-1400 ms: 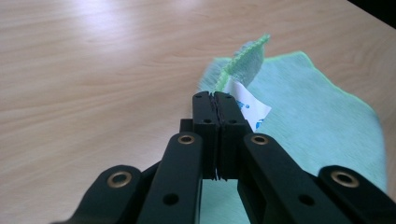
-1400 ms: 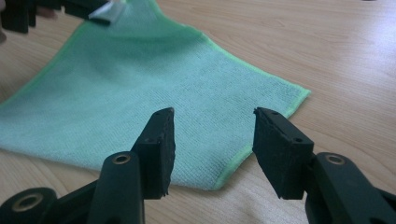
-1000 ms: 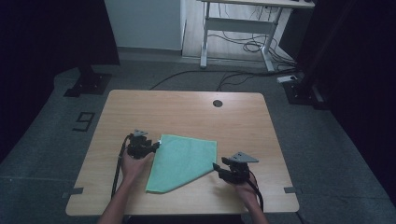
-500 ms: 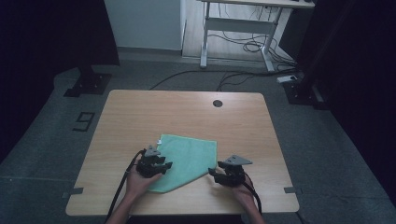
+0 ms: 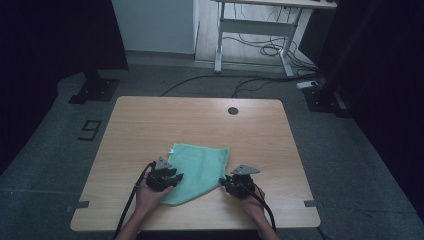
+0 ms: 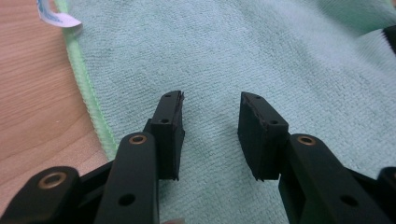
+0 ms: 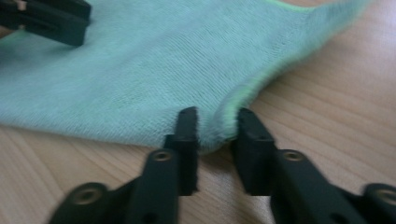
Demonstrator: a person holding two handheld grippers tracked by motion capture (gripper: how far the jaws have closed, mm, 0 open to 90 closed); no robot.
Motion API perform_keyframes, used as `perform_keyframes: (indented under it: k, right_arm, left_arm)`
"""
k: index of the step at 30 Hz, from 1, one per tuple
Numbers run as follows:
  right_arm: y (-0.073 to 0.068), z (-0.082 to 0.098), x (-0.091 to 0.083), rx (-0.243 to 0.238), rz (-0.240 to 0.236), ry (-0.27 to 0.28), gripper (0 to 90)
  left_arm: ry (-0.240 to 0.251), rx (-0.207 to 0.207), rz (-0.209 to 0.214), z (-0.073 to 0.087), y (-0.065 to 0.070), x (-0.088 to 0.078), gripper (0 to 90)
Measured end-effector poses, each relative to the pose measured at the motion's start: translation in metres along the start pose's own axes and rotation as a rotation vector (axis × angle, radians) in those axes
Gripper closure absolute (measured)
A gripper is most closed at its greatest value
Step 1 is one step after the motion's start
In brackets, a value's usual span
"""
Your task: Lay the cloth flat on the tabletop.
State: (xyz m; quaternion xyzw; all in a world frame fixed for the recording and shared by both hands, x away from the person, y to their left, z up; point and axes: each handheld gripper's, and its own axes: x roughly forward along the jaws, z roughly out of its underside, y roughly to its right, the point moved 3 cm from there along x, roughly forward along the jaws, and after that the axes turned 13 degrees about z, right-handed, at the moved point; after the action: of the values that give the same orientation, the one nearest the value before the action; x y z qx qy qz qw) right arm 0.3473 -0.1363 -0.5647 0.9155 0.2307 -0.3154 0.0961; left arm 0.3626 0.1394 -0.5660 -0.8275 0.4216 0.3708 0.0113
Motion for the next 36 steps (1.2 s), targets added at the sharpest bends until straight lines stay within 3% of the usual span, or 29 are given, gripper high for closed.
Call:
perform_keyframes:
  k: [6,10,13,14,16,20,23,24,26,29,33,36]
  right_arm:
    - [-0.002,-0.024,-0.019,0.027,-0.061,0.051,82.4]
    - [-0.007,-0.054,-0.013,0.023,-0.058,0.060,82.3]
    - [-0.014,-0.082,0.007,0.029,-0.065,0.038,81.9]
    - [-0.014,-0.082,0.007,0.029,-0.065,0.038,81.9]
    - [-0.026,-0.098,0.036,-0.003,-0.048,-0.012,81.2]
    - [-0.041,-0.106,0.074,-0.038,-0.045,-0.077,77.6]
    - [-0.047,-0.100,0.098,-0.058,-0.049,-0.120,65.1]
    - [-0.047,-0.100,0.098,-0.058,-0.049,-0.120,65.1]
    - [-0.046,-0.095,0.096,-0.030,-0.053,-0.084,55.7]
    - [-0.037,-0.094,0.075,-0.005,-0.045,-0.029,52.4]
    - [-0.023,-0.088,0.043,0.023,-0.069,0.027,50.5]
    - [-0.017,-0.080,0.031,0.018,-0.073,0.029,50.5]
  left_arm:
    - [-0.002,-0.014,0.017,-0.001,-0.002,0.000,59.3]
    - [-0.009,-0.026,0.039,-0.002,-0.004,-0.001,59.6]
    - [-0.004,-0.020,0.028,-0.002,-0.005,-0.002,63.3]
    - [-0.004,-0.020,0.028,-0.002,-0.005,-0.002,63.0]
    - [-0.008,-0.025,0.021,-0.001,-0.007,-0.005,61.7]
    - [0.001,-0.056,-0.023,0.000,-0.015,-0.013,58.7]
    - [0.017,-0.079,-0.023,0.002,-0.022,-0.017,59.6]
    - [0.017,-0.079,-0.023,0.002,-0.022,-0.017,59.7]
    - [0.022,-0.075,-0.024,0.003,-0.021,-0.017,59.5]
    - [0.024,-0.060,-0.044,0.003,-0.019,-0.014,59.4]
    - [0.023,-0.047,-0.060,0.004,-0.018,-0.013,59.5]
    - [0.021,-0.039,-0.079,0.004,-0.015,-0.012,59.5]
